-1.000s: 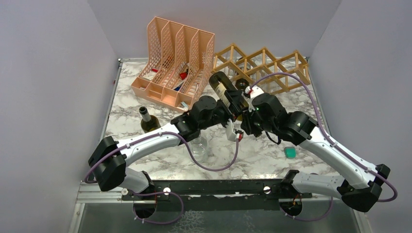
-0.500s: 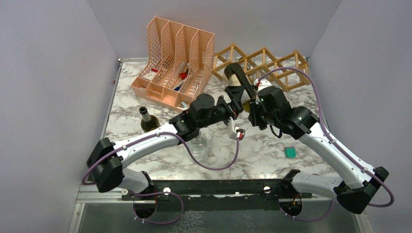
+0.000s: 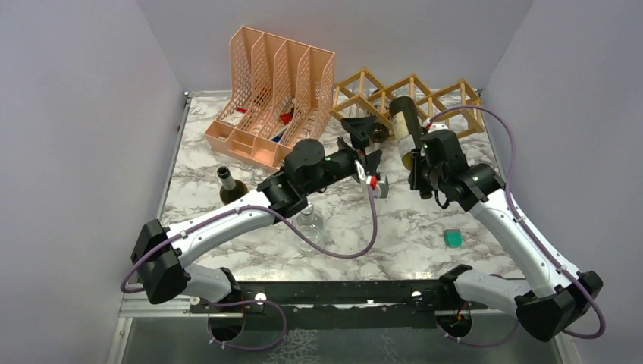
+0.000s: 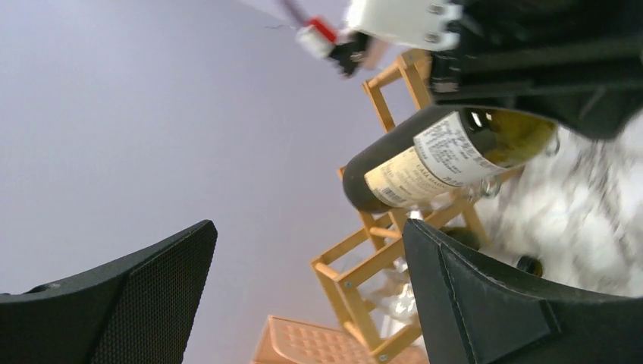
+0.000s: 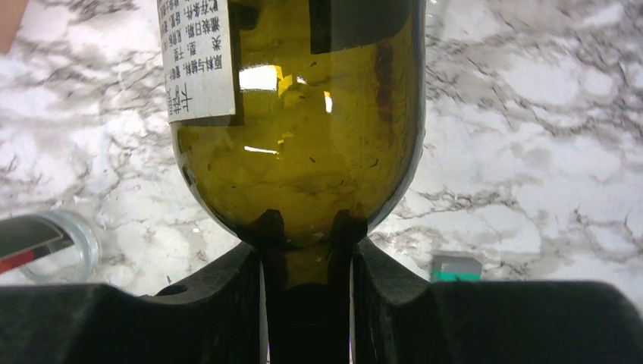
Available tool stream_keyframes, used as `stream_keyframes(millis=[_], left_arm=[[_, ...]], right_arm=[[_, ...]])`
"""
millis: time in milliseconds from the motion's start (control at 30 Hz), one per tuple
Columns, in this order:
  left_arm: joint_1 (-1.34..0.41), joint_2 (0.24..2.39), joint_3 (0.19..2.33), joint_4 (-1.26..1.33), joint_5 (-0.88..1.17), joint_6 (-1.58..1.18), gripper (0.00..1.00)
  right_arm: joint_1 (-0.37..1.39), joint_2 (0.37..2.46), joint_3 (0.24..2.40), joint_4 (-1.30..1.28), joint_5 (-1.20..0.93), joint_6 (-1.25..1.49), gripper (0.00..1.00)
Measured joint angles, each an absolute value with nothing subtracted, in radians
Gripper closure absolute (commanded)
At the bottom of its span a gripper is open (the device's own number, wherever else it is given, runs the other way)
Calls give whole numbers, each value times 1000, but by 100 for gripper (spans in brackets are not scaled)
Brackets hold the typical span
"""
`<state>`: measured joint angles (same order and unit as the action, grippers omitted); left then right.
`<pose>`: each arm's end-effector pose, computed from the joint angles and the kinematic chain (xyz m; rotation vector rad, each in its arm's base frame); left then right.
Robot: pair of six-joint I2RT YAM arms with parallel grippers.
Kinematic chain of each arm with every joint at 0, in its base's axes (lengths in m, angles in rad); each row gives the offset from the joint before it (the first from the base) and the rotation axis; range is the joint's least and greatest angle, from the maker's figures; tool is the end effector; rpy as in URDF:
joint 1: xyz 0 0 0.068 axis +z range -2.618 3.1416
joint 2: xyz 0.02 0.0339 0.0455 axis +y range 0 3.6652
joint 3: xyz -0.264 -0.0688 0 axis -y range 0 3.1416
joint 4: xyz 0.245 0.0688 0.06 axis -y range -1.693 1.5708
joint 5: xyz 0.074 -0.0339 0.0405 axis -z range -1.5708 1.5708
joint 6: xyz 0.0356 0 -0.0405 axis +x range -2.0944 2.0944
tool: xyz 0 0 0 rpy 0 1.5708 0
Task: Put the wine bottle on the wine rack
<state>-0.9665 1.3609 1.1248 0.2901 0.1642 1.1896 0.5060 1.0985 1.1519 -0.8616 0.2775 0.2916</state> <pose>0.1805 -0.2717 0.3786 1.3943 0.5996 0.0540 0.1938 0.0962 0.3433 -0.1200 2.3375 0.0631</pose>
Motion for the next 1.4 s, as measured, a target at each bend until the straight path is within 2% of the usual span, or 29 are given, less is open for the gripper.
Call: stream_keyframes(millis=[200,333,600,1033,1233,1400], left_arm=[[-966,1325,1139,359,37,799,1],[-968,1293,1140,358,-128,484,1],[-968,1266,1203,168,-294,64,1],[-931,1210,1203,-36,-316,-109,1],[-916,1176,1203,-56,-316,-119,1],[-916,1157,1202,-65,-319,-118,1]], right_arm=[[454,1028,1113,-880,318,349,99],[445,984,1112,-905,360,375,99],[409,966,1102,-977,431,409,99],[339,998,1071,-1045,448,482,99],[194,1049,1020,-980,362,462,99],[153,1072,996,-957,322,431,99]])
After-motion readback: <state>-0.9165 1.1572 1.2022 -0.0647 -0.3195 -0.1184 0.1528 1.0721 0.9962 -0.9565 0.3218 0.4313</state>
